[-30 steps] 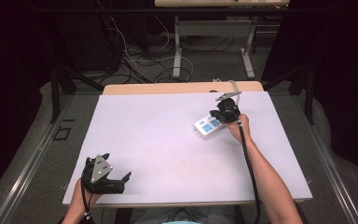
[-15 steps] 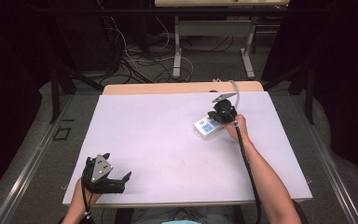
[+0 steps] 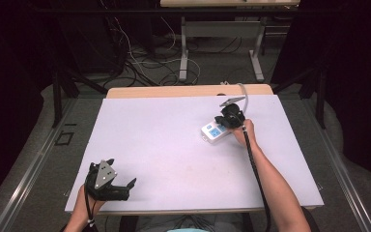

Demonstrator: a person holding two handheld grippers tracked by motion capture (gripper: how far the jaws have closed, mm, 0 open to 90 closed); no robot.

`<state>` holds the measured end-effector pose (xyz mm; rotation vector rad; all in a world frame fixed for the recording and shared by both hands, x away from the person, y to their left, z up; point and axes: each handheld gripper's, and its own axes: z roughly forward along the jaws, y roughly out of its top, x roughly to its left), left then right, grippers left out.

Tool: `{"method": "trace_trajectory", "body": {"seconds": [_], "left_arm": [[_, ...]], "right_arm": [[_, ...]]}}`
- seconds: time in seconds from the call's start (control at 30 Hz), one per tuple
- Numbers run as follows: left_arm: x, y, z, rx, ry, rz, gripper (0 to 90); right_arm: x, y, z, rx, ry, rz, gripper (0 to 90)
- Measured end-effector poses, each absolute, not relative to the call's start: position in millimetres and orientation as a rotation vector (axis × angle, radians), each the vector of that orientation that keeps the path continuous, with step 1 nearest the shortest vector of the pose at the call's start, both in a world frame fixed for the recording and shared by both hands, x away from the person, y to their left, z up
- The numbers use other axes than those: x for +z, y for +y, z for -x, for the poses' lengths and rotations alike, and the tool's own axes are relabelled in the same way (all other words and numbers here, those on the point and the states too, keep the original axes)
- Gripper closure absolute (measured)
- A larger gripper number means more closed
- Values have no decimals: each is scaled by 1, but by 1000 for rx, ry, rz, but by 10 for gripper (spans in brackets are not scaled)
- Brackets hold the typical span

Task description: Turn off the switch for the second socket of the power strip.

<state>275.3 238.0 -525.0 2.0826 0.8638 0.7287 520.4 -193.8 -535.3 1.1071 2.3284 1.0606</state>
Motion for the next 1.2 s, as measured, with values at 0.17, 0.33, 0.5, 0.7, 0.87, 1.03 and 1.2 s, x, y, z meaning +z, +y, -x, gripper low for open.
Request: {"method": "trace_trajectory", "body": {"seconds": [0.17,0.33,0.5,0.7,0.87,1.03,1.2], "left_arm": [[-526,237,-276,722,868,-2079,8],[-525,238,-275,720,867,-2078,8],[-525,237,-275,721,866,-2078,8],[-525,238,-275,711,868,-2080,8],[-525,238,-275,714,865,-2081,8],[-525,238,-275,714,864,-2083,9],[-525,238,-275,714,866,-2081,9]], "right_arm": [[-536,-194,-520,1063,2319,-1105,900],[-537,-194,-520,1078,2313,-1108,900],[-536,-194,-520,1068,2315,-1115,900],[-536,-194,-520,1068,2315,-1116,900],[-537,-194,-520,1076,2311,-1111,900],[-537,-195,-520,1070,2313,-1116,900],[-538,-197,-520,1093,2321,-1140,900]]}}
